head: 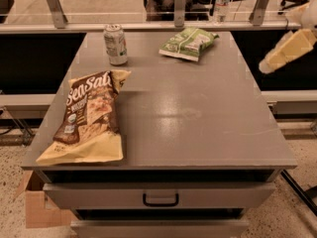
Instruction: Move green jalapeno chip bag near brown chip bag
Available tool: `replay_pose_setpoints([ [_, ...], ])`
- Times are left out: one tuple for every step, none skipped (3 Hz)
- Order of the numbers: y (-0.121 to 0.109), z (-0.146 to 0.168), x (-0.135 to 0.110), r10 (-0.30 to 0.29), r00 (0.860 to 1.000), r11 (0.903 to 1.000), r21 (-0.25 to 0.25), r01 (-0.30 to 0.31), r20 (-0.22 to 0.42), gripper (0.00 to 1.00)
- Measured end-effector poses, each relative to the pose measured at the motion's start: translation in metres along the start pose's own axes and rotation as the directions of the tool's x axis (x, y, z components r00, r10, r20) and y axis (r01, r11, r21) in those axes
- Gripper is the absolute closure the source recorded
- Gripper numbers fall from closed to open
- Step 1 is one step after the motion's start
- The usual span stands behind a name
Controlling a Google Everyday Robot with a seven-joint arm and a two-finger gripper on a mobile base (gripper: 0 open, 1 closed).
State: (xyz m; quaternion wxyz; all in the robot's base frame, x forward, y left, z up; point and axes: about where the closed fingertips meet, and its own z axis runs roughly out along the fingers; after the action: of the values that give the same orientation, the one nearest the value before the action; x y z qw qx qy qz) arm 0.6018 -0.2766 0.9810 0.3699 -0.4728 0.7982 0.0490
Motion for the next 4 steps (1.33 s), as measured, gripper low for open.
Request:
replay_pose_setpoints([
  [-0.024, 0.020, -0.009, 0.085, 0.994, 0.9950, 0.046, -0.088, 0.076, 0.00],
  [-0.033, 0.048, -0.012, 0.170, 0.971, 0.9809, 0.066, -0.183, 0.168, 0.00],
  [-0.037, 0.085, -0.012, 0.246, 0.939, 0.9568, 0.095, -0.275, 0.239, 0.00],
  [-0.036, 0.087, -0.014, 0.245, 0.939, 0.9588, 0.084, -0.271, 0.242, 0.00],
])
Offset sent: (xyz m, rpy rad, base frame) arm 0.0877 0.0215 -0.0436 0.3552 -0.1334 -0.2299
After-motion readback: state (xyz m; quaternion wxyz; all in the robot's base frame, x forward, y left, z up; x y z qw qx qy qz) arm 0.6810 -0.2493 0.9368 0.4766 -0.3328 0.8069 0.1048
